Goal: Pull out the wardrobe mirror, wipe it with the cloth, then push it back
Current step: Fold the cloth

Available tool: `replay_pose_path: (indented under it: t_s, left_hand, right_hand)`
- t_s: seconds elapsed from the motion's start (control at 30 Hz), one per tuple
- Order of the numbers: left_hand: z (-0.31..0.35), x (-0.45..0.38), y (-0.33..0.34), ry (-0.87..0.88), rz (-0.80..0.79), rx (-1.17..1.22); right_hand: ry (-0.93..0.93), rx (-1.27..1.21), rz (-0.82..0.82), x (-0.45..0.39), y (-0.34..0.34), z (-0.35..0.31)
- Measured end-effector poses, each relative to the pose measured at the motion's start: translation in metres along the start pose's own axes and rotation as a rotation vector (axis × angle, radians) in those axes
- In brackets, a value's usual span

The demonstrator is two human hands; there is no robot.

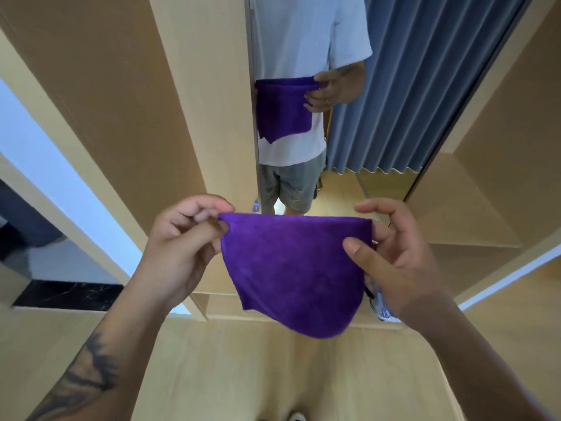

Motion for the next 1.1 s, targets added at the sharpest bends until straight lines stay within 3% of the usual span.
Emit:
replay_pose_path:
  t_s: [0.23,0.33,0.43,0.5,0.63,0.77,0.93,1.1]
  left_hand:
    - [-0.014,0.000,0.019,-0.079,-0.100,0.322]
    - [-0.034,-0.003,0.017,-0.144,0.053,0.273]
    - [-0.065,-0.002,0.009,-0.229,0.240,0.182]
    - [-0.085,0.001,0.004,-0.291,0.315,0.159]
    - [-0.113,0.012,-0.012,-0.382,0.350,0.186]
    - [-0.143,0.028,-0.021,-0.599,0.241,0.221]
    - [-0.187,0.060,-0.024,-0.830,0.118,0.226]
    - [-0.204,0.079,-0.040,-0.788,0.192,0.204]
  right_hand:
    - [0.064,-0.092,0.152,-0.012,0.005,0.009]
    - [0.210,-0.069,0.259,-0.006,-0.002,0.039]
    - [0.546,-0.071,0.143,0.023,0.004,0.088]
    - [0.649,-0.105,0.074,0.045,0.008,0.114]
    - [0.604,-0.152,0.117,0.058,0.007,0.131]
    - [0.610,-0.076,0.184,0.062,0.005,0.146]
    - [0.685,-0.173,0.209,0.072,0.013,0.162]
    - [0.769,-0.180,0.186,0.082,0.014,0.178]
Point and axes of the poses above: each hand's wrist, its own x-axis away from the middle knuckle, its own y-axis out of the palm, z = x × y, the point moved 4 cm from there along -x, towards the middle knuckle, and after that the axes turned 9 degrees about -y, right-handed, at the moved point
